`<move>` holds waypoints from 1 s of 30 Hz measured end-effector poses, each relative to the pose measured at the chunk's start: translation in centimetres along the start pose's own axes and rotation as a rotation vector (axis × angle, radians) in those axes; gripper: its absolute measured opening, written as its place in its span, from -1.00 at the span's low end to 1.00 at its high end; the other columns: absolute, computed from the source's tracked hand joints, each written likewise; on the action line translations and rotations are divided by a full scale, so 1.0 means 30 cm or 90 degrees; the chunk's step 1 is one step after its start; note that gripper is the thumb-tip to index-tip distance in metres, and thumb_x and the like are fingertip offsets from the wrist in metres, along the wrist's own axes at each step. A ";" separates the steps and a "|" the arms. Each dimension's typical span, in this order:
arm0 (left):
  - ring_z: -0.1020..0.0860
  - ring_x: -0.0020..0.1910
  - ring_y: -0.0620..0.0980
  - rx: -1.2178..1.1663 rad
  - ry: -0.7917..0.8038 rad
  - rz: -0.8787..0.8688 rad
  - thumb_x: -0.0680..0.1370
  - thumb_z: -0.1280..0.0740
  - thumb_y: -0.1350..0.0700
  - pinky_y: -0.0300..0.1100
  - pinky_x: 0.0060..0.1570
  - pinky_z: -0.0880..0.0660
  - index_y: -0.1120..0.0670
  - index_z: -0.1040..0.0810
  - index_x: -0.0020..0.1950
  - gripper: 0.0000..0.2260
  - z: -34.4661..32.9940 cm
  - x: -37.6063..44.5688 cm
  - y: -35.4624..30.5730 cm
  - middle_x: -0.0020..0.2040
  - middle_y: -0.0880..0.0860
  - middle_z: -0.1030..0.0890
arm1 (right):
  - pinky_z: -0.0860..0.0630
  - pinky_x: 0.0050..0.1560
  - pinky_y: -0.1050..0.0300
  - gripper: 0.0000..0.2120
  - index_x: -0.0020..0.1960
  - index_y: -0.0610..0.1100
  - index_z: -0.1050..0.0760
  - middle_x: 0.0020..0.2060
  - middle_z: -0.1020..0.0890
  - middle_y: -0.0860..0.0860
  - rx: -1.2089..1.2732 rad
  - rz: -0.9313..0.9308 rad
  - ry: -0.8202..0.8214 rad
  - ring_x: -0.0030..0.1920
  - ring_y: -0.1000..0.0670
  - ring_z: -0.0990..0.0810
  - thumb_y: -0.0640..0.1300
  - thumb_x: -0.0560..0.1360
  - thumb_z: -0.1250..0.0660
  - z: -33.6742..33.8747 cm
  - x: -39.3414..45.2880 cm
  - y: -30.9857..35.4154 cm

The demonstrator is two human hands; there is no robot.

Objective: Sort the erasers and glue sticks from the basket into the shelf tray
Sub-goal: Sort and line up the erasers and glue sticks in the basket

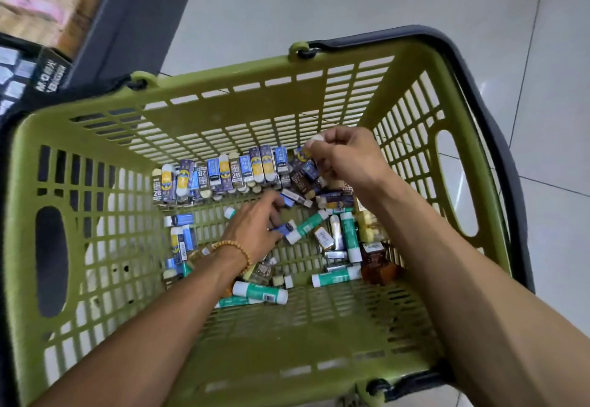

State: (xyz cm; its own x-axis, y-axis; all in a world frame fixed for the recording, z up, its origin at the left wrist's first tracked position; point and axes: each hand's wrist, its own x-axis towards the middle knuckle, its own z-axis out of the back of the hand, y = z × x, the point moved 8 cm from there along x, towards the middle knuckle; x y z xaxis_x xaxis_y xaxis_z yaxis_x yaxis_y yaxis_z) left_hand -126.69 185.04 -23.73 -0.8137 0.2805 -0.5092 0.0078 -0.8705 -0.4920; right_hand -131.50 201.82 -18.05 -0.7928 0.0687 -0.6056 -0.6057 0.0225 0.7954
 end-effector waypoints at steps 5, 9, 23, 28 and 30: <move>-0.52 0.08 0.04 0.089 0.005 -0.031 0.45 -0.48 0.18 -0.19 -0.02 -0.52 -0.09 -0.21 0.51 -0.28 -0.014 0.030 -0.024 0.20 0.03 -0.36 | -0.42 -0.46 0.24 -0.90 -0.15 -0.17 -0.54 -0.35 -0.57 -0.04 -0.010 0.010 -0.029 -0.48 0.10 -0.49 -0.22 0.51 -0.44 0.025 0.013 0.002; -0.45 0.14 0.03 0.149 -0.013 -0.024 0.43 -0.51 0.08 -0.17 0.02 -0.52 0.03 -0.44 0.37 -0.47 -0.021 0.020 -0.029 0.20 0.00 -0.33 | -0.45 -0.42 0.24 -0.93 -0.10 -0.18 -0.57 -0.29 -0.60 -0.06 -0.029 0.013 -0.036 -0.43 0.11 -0.52 -0.19 0.52 -0.44 0.037 0.019 -0.006; -0.51 0.01 -0.07 -0.053 0.034 0.008 0.42 -0.52 0.03 -0.27 -0.03 -0.45 0.04 -0.51 0.31 -0.52 0.022 0.015 -0.025 0.08 -0.03 -0.51 | -0.45 -0.40 0.21 -0.92 -0.10 -0.18 -0.58 -0.29 -0.59 -0.07 -0.035 0.012 -0.028 -0.42 0.09 -0.49 -0.18 0.52 -0.44 0.041 0.023 -0.017; -0.54 -0.15 -0.28 -0.278 0.036 0.129 0.40 -0.54 0.10 -0.49 -0.30 -0.45 0.01 -0.52 0.23 -0.57 0.077 -0.063 0.019 0.01 -0.14 -0.53 | -0.40 -0.40 0.18 -0.87 -0.14 -0.27 -0.56 -0.35 -0.51 -0.10 -0.047 -0.004 0.024 -0.41 0.04 -0.44 -0.21 0.53 -0.43 -0.007 0.010 -0.026; -0.55 -0.06 -0.24 -0.355 0.025 0.182 0.40 -0.54 0.09 -0.44 -0.19 -0.48 0.03 -0.52 0.24 -0.55 0.099 -0.106 0.060 0.10 -0.08 -0.54 | -0.44 -0.37 0.19 -0.81 -0.23 -0.19 -0.52 -0.34 -0.53 -0.13 -0.077 -0.013 0.052 -0.40 0.03 -0.47 -0.21 0.54 -0.42 -0.050 0.010 -0.027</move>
State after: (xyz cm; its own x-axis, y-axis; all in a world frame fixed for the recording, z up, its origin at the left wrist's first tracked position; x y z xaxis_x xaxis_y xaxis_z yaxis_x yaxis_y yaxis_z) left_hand -125.81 181.38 -20.88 -0.7125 0.0922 -0.6956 0.5323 -0.5748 -0.6215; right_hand -131.35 200.34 -18.92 -0.7803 -0.0126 -0.6253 -0.6214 -0.0972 0.7774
